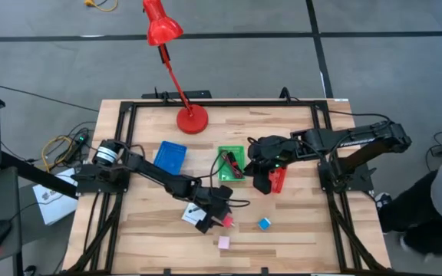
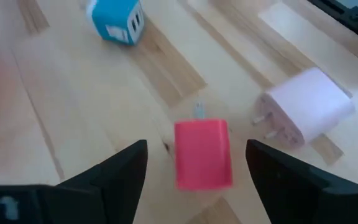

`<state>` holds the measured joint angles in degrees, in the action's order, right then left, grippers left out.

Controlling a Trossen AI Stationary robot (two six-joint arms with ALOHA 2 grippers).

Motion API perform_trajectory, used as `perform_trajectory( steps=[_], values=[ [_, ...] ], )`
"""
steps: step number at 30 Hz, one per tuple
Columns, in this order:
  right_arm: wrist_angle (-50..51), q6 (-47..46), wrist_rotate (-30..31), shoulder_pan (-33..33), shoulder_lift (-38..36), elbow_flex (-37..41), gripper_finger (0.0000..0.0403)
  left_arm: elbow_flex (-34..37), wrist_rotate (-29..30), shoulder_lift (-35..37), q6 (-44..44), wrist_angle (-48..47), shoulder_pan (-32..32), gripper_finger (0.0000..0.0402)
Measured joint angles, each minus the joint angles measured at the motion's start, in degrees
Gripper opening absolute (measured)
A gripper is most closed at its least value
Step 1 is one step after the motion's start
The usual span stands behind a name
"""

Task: Pick and place items into bin
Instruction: Put the pink charger adapter into the blue bin

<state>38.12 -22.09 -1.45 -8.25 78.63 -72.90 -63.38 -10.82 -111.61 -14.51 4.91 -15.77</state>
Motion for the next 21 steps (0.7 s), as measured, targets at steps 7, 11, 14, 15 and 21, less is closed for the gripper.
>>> perform_trajectory(
  steps=[7, 11, 14, 15, 21],
  values=[
    [0.01, 0.0, 0.01, 0.0, 0.0, 0.0, 0.0066, 0.09, -2.93, -1.12, 2.76, 0.86, 0.61, 0.0263],
    [0.46, 0.0, 0.0, 0.02, 0.02, 0.0, 0.0066, 0.09, -5.46, -3.72, 4.63, 3.65, 0.51, 0.0263],
    [0.7, 0.0, 0.0, 0.02, 0.0, -0.02, 0.0066, 0.15, -4.54, -5.05, 5.23, 4.95, 0.46, 0.0263],
    [0.85, 0.0, 0.0, 0.02, 0.0, -0.02, 0.0066, 0.14, -4.42, -4.92, 5.23, 5.31, 0.62, 0.0263],
    [0.88, 0.02, 0.0, 0.02, 0.0, -0.02, 0.0066, 0.09, -5.23, -4.74, 5.39, 5.71, 1.55, 0.0263]
  ],
)
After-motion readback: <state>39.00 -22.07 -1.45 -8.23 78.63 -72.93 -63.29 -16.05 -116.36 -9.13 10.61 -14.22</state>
